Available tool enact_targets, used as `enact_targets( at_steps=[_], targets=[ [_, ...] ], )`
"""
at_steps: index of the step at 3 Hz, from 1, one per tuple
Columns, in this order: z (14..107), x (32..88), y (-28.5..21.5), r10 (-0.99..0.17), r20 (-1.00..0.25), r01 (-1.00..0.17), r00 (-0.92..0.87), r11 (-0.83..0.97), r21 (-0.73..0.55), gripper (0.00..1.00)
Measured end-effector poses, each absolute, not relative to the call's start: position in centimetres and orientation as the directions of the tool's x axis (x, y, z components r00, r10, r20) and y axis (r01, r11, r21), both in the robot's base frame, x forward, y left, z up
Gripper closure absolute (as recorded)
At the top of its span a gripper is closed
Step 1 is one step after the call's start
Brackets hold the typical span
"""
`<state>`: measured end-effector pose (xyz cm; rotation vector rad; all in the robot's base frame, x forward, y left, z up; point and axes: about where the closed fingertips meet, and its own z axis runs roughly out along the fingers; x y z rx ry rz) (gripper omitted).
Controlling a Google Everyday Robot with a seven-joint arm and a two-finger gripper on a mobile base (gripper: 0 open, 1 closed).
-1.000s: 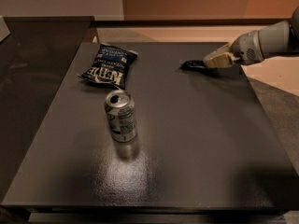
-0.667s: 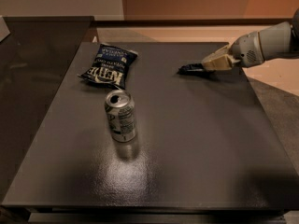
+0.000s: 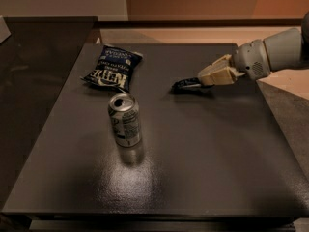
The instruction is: Move rxbar blueberry near 7up can
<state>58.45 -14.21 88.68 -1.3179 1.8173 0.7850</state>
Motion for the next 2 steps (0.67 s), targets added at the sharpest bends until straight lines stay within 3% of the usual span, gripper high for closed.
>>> enact_targets(
  at_steps=[2],
  targets=[
    [89.6, 51.3, -10.1, -0.524, -0.843, -0.988, -0.122, 0.148, 0.051, 1.00]
  ],
)
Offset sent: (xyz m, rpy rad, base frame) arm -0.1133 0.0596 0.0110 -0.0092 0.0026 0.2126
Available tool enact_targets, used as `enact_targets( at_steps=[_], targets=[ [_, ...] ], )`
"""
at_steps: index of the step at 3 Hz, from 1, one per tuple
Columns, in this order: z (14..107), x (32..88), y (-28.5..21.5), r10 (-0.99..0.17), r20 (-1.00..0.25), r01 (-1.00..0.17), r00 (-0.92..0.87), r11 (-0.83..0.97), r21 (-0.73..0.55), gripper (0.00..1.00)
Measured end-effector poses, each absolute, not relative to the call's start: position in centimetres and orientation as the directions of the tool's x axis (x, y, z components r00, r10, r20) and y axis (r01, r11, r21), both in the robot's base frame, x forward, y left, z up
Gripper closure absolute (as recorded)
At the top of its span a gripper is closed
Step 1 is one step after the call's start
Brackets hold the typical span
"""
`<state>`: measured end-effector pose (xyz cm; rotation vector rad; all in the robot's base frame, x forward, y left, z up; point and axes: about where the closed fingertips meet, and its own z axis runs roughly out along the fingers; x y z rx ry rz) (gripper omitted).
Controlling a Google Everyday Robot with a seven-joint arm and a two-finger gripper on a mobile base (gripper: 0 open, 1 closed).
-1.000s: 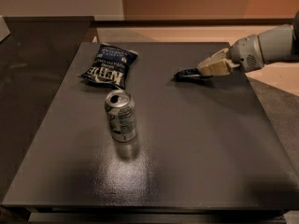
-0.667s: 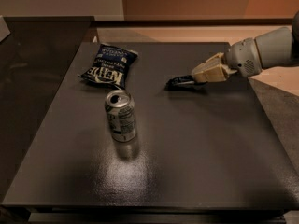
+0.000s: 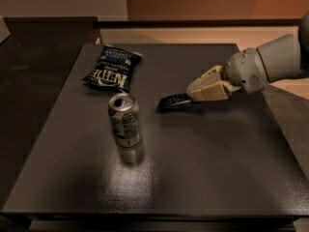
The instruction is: Move rxbar blueberry near 7up can
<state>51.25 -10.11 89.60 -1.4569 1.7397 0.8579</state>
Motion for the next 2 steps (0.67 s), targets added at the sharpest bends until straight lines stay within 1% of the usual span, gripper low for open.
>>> enact_targets(
  at_steps=[1, 2],
  targets=[
    [89.3, 48.9, -8.6, -0.537, -0.839, -0.994, -0.089, 0.103, 0.040, 0.84],
    [88.8, 47.2, -7.4, -0.548, -0.834, -0.998, -0.060, 0.064, 0.030, 0.60]
  ],
)
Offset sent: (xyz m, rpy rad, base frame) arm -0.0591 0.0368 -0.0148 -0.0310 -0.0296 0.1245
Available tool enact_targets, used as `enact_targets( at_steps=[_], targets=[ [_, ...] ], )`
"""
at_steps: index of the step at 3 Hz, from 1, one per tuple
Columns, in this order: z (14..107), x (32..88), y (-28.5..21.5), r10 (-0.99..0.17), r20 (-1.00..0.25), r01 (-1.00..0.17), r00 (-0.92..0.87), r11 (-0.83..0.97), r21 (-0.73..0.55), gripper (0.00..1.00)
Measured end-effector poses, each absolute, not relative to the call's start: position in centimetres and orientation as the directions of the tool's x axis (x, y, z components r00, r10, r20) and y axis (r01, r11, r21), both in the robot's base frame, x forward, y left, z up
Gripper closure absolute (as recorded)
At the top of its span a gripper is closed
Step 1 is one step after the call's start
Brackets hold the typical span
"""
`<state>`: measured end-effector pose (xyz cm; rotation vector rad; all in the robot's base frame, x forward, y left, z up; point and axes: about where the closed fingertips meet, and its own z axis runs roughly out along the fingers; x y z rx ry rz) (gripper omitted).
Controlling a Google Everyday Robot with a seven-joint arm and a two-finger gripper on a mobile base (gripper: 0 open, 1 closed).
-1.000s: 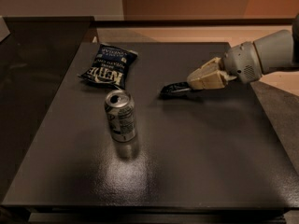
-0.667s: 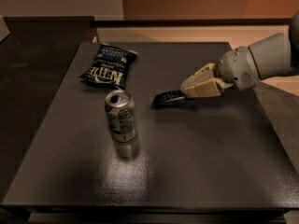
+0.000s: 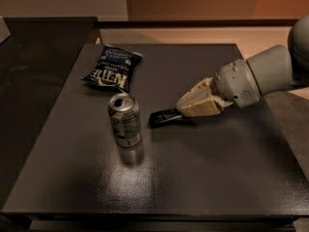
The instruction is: Move rxbar blueberry near 7up can
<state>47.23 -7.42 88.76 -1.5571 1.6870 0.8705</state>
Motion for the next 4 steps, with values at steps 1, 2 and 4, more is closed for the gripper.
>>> enact_targets(
  at_steps=[1, 2, 4],
  targets=[
    [88.24, 46.18, -6.54, -0.557, -0.829, -0.999, -0.040, 0.032, 0.026, 0.37],
    [88.24, 46.15, -6.36, -0.558, -0.829, -0.999, -0.038, 0.029, 0.026, 0.14],
    [88.26, 46.10, -6.17, -0.558, -0.829, -0.999, -0.036, 0.025, 0.026, 0.00]
  ],
)
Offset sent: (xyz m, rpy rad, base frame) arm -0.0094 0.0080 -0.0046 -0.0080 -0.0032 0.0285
